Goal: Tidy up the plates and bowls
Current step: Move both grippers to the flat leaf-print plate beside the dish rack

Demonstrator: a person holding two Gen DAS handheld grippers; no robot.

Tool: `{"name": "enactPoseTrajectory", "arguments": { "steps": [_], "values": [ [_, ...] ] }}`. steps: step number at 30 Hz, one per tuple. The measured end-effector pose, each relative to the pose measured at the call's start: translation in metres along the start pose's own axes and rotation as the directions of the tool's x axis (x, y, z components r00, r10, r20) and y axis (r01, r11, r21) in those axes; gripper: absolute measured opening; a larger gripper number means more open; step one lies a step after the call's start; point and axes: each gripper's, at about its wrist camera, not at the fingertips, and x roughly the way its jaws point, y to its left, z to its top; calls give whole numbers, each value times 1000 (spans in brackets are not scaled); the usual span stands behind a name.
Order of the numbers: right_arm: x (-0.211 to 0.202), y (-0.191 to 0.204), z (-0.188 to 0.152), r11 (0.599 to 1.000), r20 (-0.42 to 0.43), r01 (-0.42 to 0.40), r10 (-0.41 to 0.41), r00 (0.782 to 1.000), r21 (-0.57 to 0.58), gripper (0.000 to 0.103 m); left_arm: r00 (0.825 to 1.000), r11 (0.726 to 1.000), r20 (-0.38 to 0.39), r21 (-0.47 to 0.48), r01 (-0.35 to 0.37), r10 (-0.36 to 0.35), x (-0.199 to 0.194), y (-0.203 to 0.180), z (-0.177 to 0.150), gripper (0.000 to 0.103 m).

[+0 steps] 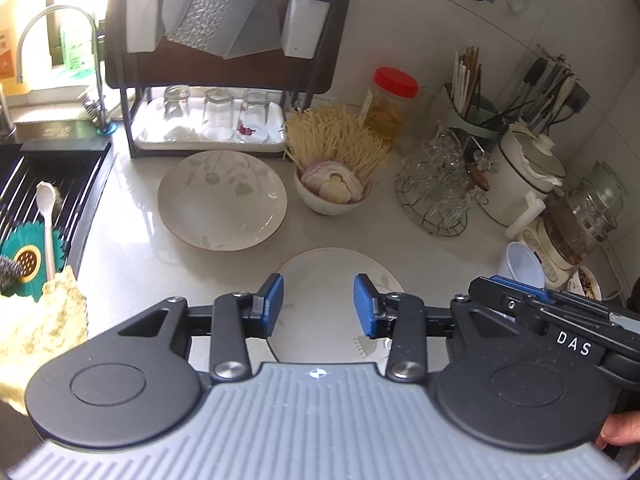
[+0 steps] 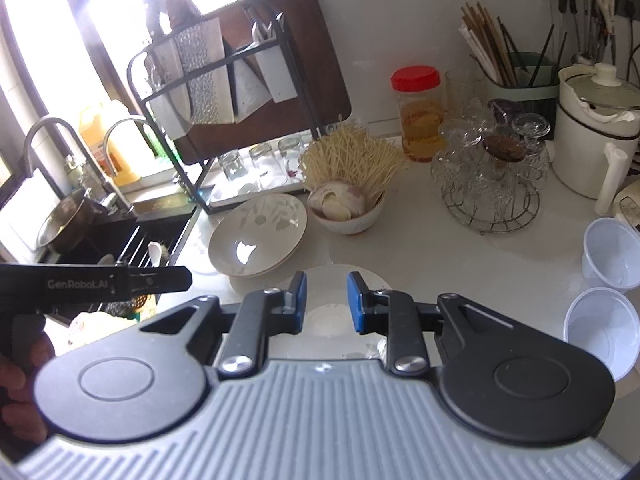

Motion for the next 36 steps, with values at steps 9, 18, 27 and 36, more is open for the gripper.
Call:
{"name": "enactPoseTrajectory", "arguments": {
  "steps": [9, 18, 27, 36],
  "values": [
    [6, -12, 2, 997, -30, -57, 55, 998, -50, 26, 999, 995, -2, -84, -54, 54, 3, -7, -9, 47],
    [11, -20, 0, 994, -56, -90, 87, 995, -54, 27, 995, 990, -5, -102, -100, 100, 3, -15, -13, 48],
    [26, -21, 5, 998, -55, -67, 66, 996, -12, 51, 995, 991, -26, -96, -93, 91, 19, -1, 2, 51],
    [54, -12, 17, 998, -73, -33, 38, 997, 57, 51, 998, 996, -34, -74, -49, 46, 41, 26, 31, 53]
  ]
}}
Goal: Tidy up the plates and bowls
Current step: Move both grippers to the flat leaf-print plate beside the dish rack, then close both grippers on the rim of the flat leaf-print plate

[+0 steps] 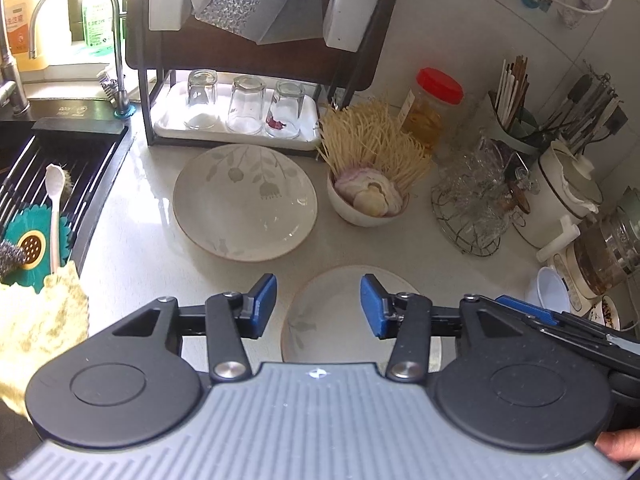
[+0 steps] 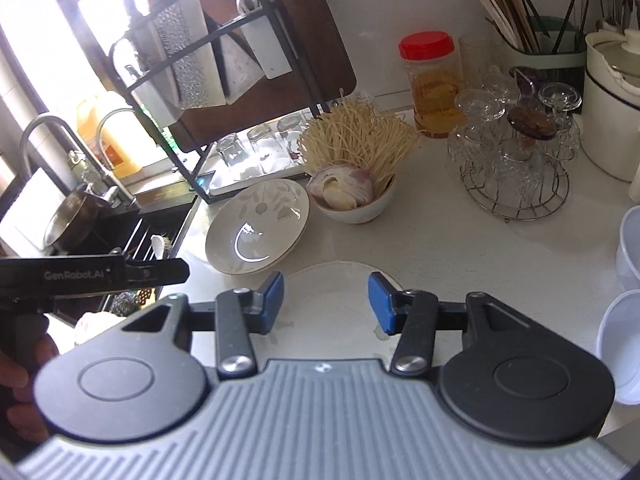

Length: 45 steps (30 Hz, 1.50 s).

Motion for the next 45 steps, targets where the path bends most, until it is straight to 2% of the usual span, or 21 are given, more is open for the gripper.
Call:
{"name": "enactPoseTrajectory", "arguments": {
  "steps": [13, 18, 26, 34, 45],
  "values": [
    [39, 20, 20, 996, 2, 50, -50, 999, 69, 50, 1000, 999, -22, 30, 18, -18, 35, 58, 39, 54],
    [58, 23, 27, 990, -4, 64, -64, 998, 123, 50, 999, 1000, -39, 12, 27, -27, 53, 85, 57, 55],
    [101, 40, 35, 979, -54, 93, -84, 995, 184, 51, 996, 999, -85, 7, 36, -36, 97, 128, 84, 55],
    [151, 61, 47, 973, -98, 129, -112, 989, 191, 50, 988, 999, -144, 19, 48, -45, 145, 169, 100, 55],
    [210, 68, 49, 955, -161, 208, -176, 971, 211, 49, 973, 991, -206, 53, 122, -108, 193, 192, 114, 55]
  ]
}}
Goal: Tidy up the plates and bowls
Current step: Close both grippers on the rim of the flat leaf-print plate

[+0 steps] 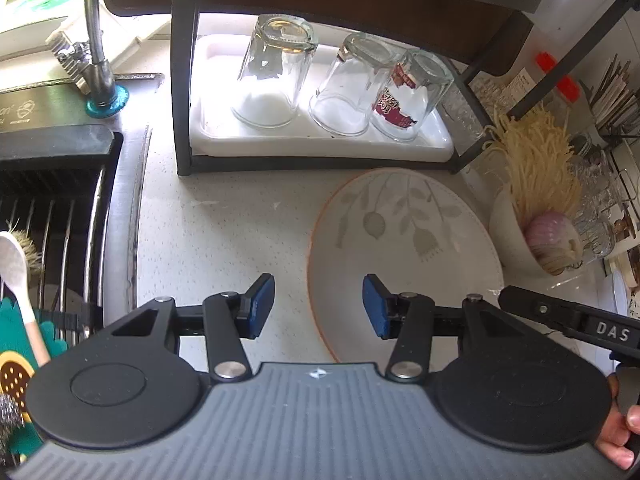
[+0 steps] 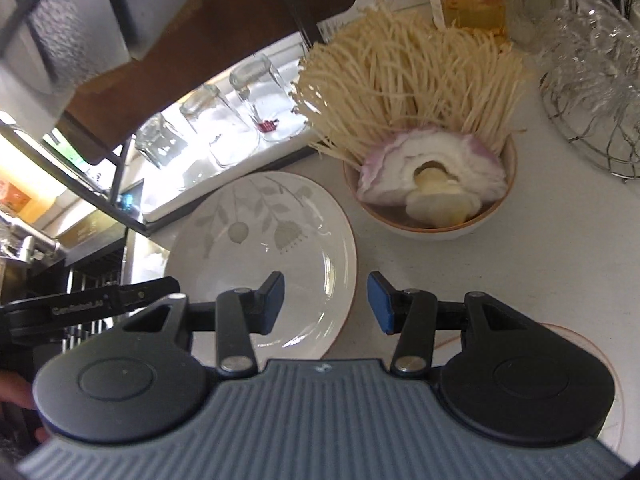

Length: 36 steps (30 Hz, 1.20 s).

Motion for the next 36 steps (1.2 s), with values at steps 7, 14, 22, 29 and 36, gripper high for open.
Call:
{"name": "enactPoseTrajectory", "arguments": {
  "steps": [7, 14, 22, 29, 36],
  "values": [
    [23, 5, 6, 999, -3, 39, -39, 999, 4, 46, 998, 998, -37, 30, 55, -53, 16, 8, 11, 50],
    [35, 5, 10, 999, -14, 52, -52, 999, -12, 36, 995, 992, -84, 105, 70, -61, 30, 3, 14, 42],
    [38, 0, 11, 997, -1, 73, -73, 997, -12, 19, 991, 993, -120, 103, 64, -52, 40, -7, 16, 31],
    [38, -6, 9, 998, 4, 56, -56, 998, -15, 14, 993, 992, -112, 116, 45, -32, 47, -11, 21, 31],
    [28, -11, 6, 999, 13, 53, -53, 999, -9, 14, 992, 992, -121, 120, 48, -34, 45, -12, 25, 22]
  ]
}}
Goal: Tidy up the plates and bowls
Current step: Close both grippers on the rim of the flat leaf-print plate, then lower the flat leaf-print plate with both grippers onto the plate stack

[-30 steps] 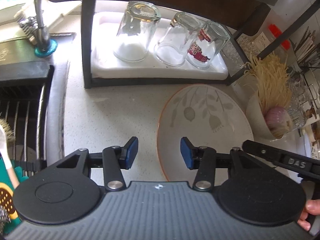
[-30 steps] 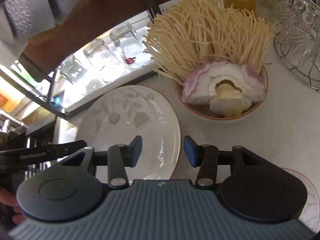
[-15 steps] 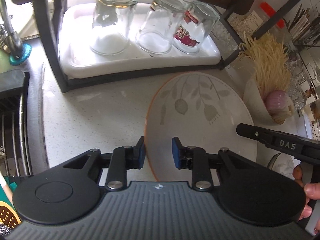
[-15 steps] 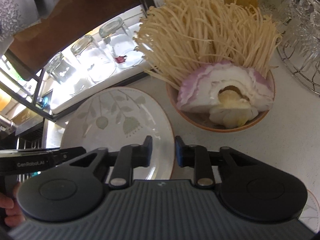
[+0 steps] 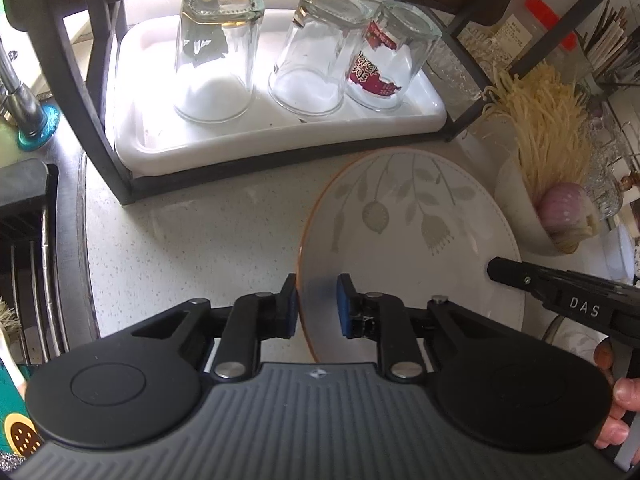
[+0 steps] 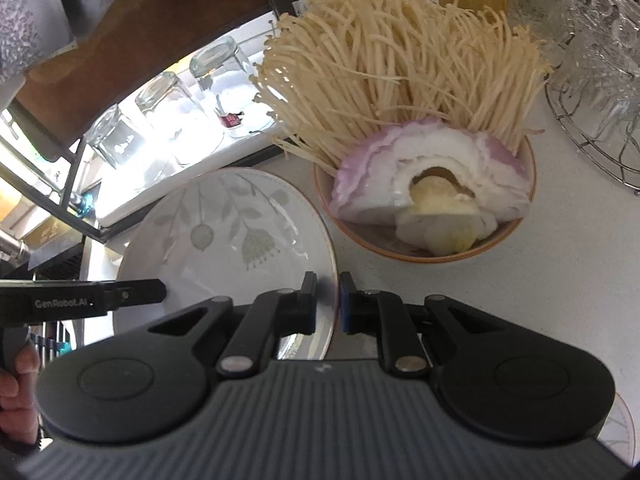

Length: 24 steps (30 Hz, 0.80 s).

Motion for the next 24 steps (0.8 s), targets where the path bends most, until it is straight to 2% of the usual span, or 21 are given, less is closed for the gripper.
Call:
{"name": "enactPoseTrajectory", "arguments": {
  "steps": [5, 13, 24],
  "values": [
    [-19, -3, -4, 1000, 30, -7, 7, 1000, -4, 13, 1000, 1000, 5, -16, 27, -27, -11, -5, -6, 21],
    [-57, -14, -16, 1000, 73, -21, 20, 997, 7, 13, 998, 999, 40, -1, 51, -51, -42, -33, -22, 21],
    [-105, -35, -42, 997, 120, -71, 70, 990, 0, 13, 994, 999, 103, 9, 42, -43, -79, -76, -56, 21]
  ]
}}
